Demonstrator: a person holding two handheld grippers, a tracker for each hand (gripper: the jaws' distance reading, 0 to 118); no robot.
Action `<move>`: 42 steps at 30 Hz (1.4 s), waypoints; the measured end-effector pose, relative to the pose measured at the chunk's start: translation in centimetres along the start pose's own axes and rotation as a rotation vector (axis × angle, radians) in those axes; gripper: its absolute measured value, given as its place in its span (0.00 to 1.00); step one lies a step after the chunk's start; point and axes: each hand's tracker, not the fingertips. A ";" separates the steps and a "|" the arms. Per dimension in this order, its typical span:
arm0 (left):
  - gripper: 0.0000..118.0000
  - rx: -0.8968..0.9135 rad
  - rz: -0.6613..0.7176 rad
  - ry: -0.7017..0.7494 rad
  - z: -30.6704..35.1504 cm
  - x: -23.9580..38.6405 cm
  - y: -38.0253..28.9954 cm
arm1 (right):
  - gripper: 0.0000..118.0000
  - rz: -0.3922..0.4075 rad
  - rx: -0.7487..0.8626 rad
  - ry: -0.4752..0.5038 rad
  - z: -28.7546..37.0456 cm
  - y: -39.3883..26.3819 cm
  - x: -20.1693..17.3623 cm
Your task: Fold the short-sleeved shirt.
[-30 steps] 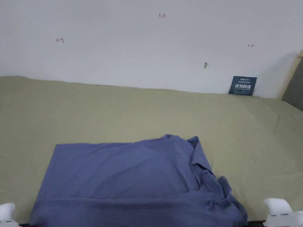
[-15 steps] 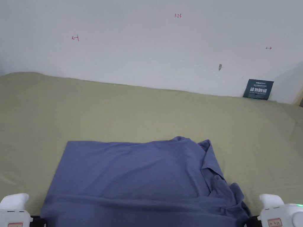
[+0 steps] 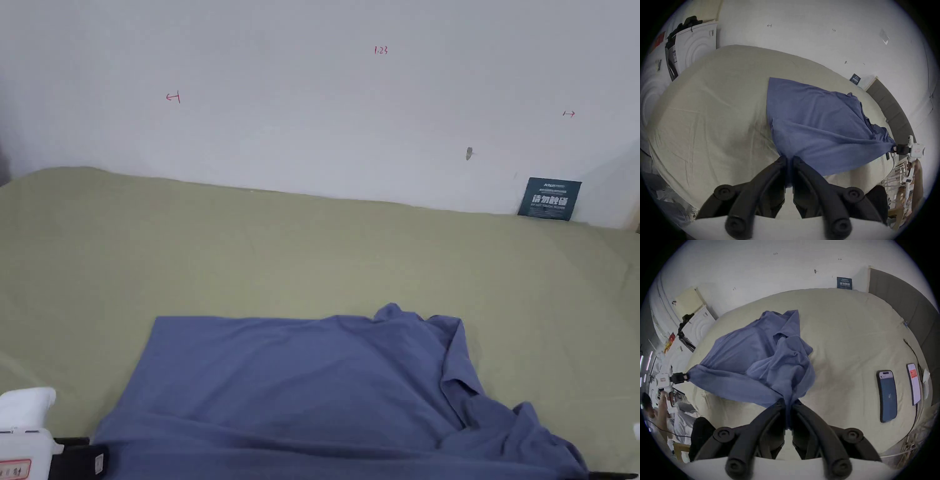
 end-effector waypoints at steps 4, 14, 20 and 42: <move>0.07 -0.036 -0.023 -0.011 0.9 -0.5 -2.8 | 0.05 -0.041 -0.018 0.016 1.8 -3.2 0.4; 0.07 -0.160 0.003 0.013 -0.6 -2.3 -9.9 | 0.05 -0.046 -0.172 -0.007 0.5 -10.5 0.6; 0.07 -0.164 0.039 -0.002 -1.9 -3.0 -10.4 | 0.05 -0.038 -0.195 -0.049 -1.5 -10.5 1.0; 0.00 -0.052 -0.015 0.055 -2.9 0.4 2.3 | 0.00 0.117 -0.061 -0.046 -0.7 -1.6 -5.3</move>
